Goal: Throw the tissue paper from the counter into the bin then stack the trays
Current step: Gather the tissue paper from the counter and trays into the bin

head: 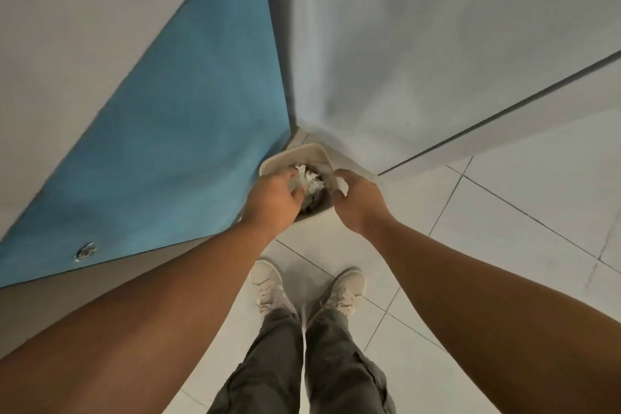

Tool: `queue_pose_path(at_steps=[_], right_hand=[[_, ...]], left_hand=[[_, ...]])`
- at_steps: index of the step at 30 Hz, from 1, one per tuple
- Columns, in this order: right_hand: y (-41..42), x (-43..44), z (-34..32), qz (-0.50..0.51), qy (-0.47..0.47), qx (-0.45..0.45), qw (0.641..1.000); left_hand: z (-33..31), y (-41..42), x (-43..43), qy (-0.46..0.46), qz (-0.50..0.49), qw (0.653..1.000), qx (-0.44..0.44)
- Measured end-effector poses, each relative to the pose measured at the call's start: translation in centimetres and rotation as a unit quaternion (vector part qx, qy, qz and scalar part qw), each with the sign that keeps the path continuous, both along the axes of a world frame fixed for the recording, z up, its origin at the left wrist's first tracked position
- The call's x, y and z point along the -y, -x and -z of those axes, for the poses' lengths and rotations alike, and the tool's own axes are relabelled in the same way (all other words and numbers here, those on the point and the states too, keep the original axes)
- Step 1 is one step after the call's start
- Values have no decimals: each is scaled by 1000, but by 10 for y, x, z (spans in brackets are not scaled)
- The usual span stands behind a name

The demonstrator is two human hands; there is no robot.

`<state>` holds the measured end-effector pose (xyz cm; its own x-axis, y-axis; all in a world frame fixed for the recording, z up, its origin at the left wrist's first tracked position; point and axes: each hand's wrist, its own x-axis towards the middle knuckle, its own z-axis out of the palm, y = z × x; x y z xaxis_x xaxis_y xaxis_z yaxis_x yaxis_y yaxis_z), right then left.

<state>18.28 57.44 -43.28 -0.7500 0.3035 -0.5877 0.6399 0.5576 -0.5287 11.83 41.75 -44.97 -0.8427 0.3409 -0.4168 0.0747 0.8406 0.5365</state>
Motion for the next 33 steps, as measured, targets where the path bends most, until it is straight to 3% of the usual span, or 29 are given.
queue_pose_path(at_steps=[11, 20, 26, 33], right_hand=[[4, -27, -230, -114, -108, -180, 971], [41, -4, -378, -177, -107, -307, 929], [68, 32, -434, -214, -95, -365, 901], [97, 93, -450, -263, -90, -379, 883]], left_hand=[[-232, -1, -28, -73, -2, 988, -136], [-384, 16, -10, -128, -31, 955, -267], [-443, 24, 40, -114, -78, 930, -341], [-460, 39, 123, -62, -135, 921, -360]])
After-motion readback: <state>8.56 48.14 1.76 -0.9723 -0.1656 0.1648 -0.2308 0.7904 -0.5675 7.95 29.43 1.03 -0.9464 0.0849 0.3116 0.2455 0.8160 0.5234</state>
